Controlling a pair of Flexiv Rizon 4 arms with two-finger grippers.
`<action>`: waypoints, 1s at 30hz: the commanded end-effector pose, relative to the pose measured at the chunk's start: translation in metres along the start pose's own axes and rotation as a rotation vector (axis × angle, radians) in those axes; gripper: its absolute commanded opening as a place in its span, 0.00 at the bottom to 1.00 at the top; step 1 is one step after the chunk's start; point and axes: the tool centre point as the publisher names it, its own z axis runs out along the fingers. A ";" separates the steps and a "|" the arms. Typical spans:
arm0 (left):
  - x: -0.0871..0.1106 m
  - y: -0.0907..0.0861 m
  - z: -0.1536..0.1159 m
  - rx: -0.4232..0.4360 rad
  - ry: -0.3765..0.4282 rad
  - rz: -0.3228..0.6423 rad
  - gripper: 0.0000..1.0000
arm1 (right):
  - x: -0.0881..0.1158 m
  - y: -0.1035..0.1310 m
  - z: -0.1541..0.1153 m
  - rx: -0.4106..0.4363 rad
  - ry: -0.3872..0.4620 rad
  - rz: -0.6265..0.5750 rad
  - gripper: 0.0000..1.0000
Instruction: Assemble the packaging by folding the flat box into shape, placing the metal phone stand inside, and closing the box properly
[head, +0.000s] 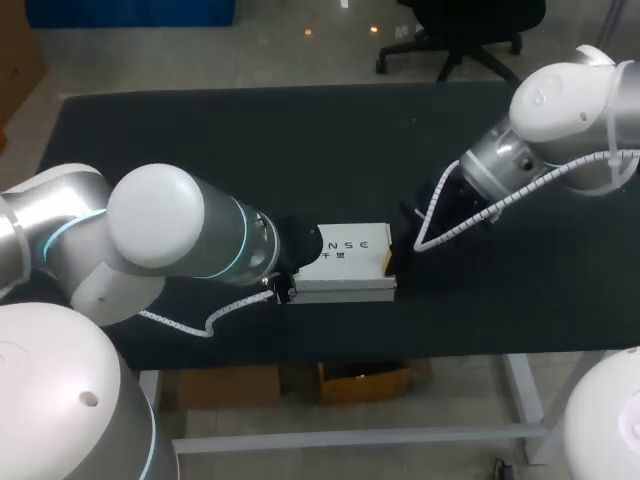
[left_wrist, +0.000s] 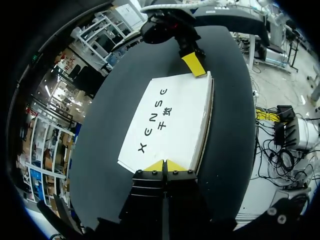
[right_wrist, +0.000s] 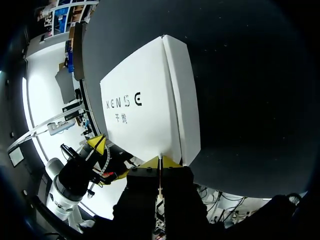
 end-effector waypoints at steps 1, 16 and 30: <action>0.000 -0.001 0.007 -0.007 0.005 -0.003 0.00 | -0.002 0.003 0.000 0.007 0.004 0.001 0.00; 0.009 0.012 0.017 -0.015 0.039 -0.028 0.00 | -0.012 0.006 0.009 0.019 0.010 0.021 0.00; 0.017 0.017 0.031 -0.021 0.073 -0.050 0.00 | -0.019 0.012 0.014 0.025 0.011 0.048 0.00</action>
